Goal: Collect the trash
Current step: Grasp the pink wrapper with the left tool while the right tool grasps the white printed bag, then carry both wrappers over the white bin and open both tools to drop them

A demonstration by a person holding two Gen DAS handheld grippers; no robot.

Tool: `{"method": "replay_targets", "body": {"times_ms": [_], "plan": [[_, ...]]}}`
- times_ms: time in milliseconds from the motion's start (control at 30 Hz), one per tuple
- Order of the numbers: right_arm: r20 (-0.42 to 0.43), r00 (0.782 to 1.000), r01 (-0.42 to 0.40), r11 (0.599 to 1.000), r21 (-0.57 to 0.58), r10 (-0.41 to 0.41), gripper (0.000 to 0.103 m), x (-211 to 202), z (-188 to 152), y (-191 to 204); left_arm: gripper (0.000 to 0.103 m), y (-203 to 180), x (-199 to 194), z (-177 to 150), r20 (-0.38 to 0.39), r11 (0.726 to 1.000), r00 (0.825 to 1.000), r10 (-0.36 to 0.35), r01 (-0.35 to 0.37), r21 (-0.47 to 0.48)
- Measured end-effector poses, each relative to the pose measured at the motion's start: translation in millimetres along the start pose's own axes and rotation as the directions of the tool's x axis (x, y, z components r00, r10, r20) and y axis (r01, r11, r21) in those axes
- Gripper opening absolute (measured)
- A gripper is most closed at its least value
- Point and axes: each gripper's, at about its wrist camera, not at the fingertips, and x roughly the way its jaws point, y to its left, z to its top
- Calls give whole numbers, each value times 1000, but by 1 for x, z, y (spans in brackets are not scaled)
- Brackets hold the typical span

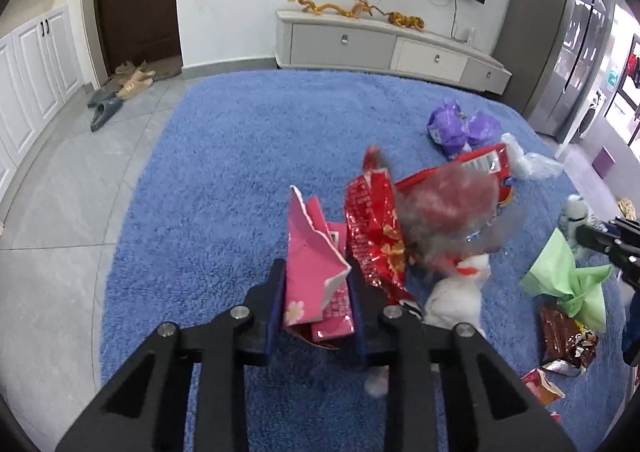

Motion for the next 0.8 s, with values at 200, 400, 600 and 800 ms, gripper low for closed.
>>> {"method": "replay_targets", "body": {"times_ms": [200, 400, 600, 800], "plan": [[113, 993, -35, 997, 67, 27, 16, -44, -4, -11, 26, -6, -35, 13, 83, 999, 996, 32, -33, 11], [173, 984, 11, 985, 171, -41, 16, -87, -27, -51, 26, -71, -78, 39, 160, 991, 984, -85, 66, 116], [130, 968, 152, 914, 377, -215, 16, -141, -95, -135, 26, -212, -75, 50, 95, 914, 944, -315, 275, 299], [16, 941, 267, 774, 574, -337, 16, -182, -185, -215, 27, -372, -54, 27, -65, 770, 880, -471, 446, 456]]}}
